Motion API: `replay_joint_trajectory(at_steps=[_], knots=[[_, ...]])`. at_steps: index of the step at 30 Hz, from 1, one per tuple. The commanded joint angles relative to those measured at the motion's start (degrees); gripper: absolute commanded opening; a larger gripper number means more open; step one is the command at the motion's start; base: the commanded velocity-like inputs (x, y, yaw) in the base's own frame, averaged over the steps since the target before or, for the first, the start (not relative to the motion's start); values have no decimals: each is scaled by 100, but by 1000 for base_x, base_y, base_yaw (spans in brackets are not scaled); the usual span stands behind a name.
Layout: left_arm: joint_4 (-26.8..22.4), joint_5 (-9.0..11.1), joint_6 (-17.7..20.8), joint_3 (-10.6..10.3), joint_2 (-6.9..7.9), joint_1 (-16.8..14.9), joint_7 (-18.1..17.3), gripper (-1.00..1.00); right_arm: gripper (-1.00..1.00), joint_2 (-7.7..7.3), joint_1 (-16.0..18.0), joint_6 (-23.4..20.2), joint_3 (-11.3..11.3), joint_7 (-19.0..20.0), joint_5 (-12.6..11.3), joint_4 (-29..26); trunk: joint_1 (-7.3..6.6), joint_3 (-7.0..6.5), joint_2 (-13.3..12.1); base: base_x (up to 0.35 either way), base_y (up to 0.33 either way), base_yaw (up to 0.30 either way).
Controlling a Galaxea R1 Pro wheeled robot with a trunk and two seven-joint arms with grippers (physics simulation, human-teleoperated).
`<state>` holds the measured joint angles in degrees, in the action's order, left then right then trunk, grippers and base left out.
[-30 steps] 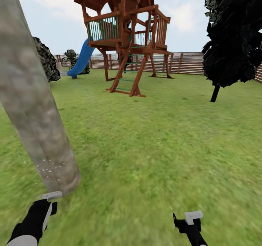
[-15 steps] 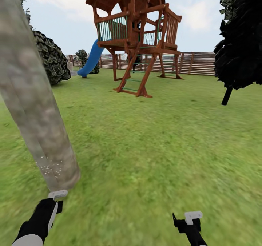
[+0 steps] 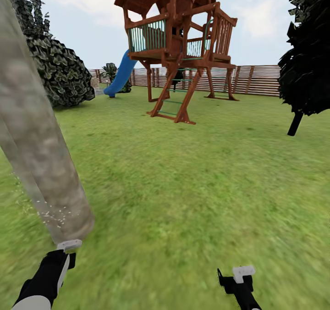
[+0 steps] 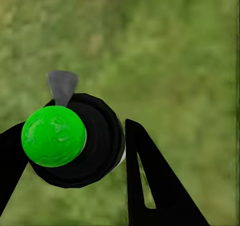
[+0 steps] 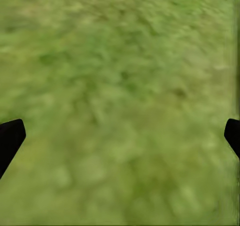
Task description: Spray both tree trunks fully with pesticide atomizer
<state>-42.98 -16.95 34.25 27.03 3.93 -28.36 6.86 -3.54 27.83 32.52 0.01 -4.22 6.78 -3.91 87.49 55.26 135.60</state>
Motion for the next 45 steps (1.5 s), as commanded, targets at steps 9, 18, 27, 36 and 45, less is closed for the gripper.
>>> replay_joint_trajectory(at_steps=[9,18,27,36,45], knots=[[-9,-1,29,4,37,-3,8,-100,100,15,3,8,-1,-44,60,4,1,5,2,160,-261,162],[-9,-1,27,-2,37,-3,8,-100,100,20,3,8,-1,-44,60,4,1,5,2,194,-231,224],[-9,5,-151,-5,21,-3,34,-100,100,20,3,8,-1,-44,60,8,1,5,2,64,-255,35],[1,24,-119,-51,-9,-96,14,-100,100,12,3,8,-1,-53,60,4,1,5,2,-5,-102,267],[-64,31,571,-43,822,-1080,-162,-100,100,3,3,8,-1,-53,60,4,1,5,2,0,0,195]])
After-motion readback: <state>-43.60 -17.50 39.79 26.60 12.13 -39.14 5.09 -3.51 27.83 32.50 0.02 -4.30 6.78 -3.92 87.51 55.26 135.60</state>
